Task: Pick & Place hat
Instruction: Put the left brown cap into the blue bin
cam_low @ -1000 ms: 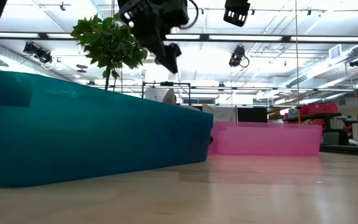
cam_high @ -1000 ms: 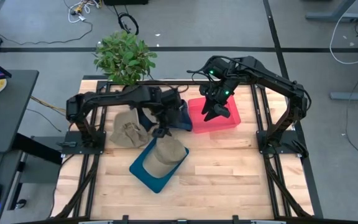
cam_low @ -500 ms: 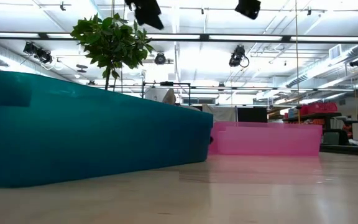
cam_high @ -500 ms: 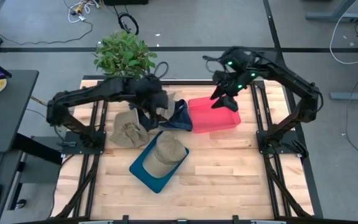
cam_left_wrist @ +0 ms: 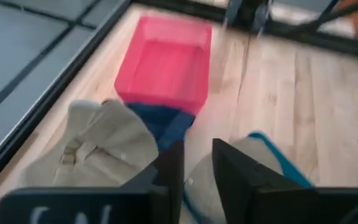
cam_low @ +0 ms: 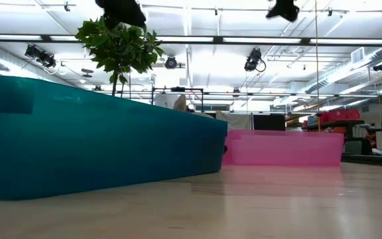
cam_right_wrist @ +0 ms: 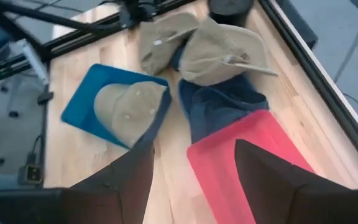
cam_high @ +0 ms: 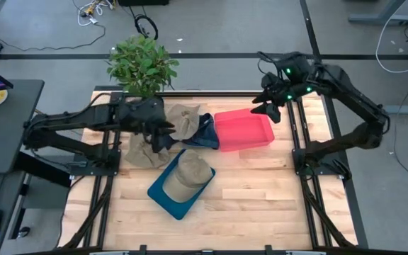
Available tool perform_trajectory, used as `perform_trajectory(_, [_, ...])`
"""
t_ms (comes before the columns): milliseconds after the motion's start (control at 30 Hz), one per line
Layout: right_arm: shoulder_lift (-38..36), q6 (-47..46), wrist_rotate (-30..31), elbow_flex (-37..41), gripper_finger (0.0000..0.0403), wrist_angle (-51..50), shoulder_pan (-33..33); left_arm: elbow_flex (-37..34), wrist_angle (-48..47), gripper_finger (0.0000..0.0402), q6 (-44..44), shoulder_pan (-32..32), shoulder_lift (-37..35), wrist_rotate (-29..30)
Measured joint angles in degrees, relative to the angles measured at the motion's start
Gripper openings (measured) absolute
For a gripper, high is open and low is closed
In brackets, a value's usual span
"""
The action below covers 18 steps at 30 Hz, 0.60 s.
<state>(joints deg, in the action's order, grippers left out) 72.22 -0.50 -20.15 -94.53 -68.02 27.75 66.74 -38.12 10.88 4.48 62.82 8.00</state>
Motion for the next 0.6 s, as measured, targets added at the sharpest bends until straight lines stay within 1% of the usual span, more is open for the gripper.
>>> perform_trajectory(133, [-7.3,-5.8,0.9,15.2,0.0226,13.6,0.1,-5.0,4.8,0.0051,1.2,-0.6,-5.5,2.8])
perform_trajectory(200, [-10.3,-10.4,0.8,22.3,0.0226,22.3,0.0,-7.8,6.5,0.0035,2.5,-0.6,-8.4,5.1])
perform_trajectory(300, [-13.2,-17.7,-0.1,31.7,0.0226,34.1,-0.1,-12.4,11.2,0.0011,3.5,-0.6,-12.5,6.2])
perform_trajectory(433, [-14.3,-29.4,-3.0,41.5,0.0226,49.5,-1.9,-18.9,19.9,0.0005,3.9,-0.5,-16.9,7.2])
perform_trajectory(600, [-14.0,-41.1,-5.2,51.9,0.0226,64.2,-4.0,-26.6,32.9,0.0005,3.6,-0.5,-19.9,8.0])
